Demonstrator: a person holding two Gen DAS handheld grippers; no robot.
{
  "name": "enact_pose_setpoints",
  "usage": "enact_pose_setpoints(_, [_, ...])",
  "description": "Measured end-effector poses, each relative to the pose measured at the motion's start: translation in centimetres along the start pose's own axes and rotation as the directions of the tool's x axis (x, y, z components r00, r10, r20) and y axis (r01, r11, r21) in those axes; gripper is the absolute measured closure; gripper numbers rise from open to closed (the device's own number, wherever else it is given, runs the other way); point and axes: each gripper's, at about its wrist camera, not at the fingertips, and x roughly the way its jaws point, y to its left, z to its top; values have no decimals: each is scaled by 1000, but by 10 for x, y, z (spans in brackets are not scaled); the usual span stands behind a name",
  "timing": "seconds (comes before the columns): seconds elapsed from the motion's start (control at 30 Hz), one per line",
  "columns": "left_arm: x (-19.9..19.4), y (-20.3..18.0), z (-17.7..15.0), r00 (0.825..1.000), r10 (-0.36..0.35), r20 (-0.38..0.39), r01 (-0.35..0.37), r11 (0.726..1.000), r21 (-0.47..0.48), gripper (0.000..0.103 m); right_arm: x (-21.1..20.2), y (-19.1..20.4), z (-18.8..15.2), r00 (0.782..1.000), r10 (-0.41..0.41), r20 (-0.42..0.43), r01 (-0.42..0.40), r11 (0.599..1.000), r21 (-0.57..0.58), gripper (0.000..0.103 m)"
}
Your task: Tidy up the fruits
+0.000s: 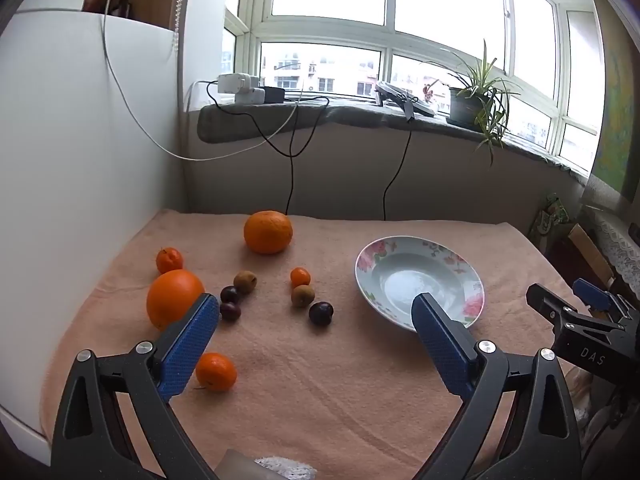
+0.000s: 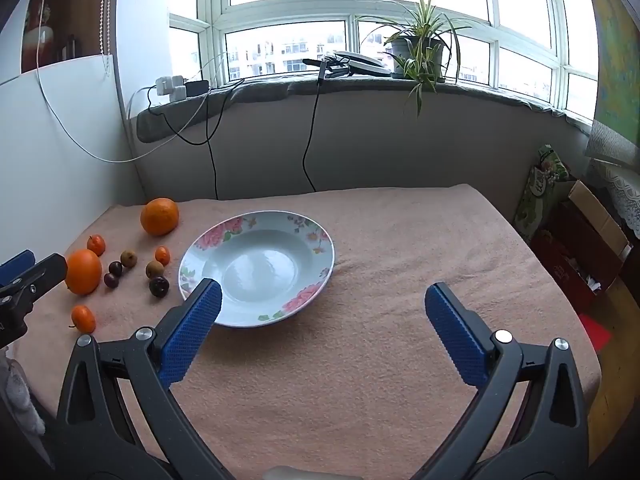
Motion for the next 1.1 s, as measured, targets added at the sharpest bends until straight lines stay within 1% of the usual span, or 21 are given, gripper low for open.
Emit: enact_pose_setpoints(1.1, [0, -3, 1, 1000, -5, -3, 5, 1000, 13, 6, -1, 9, 0, 1000, 16, 0, -16, 1000, -19, 0])
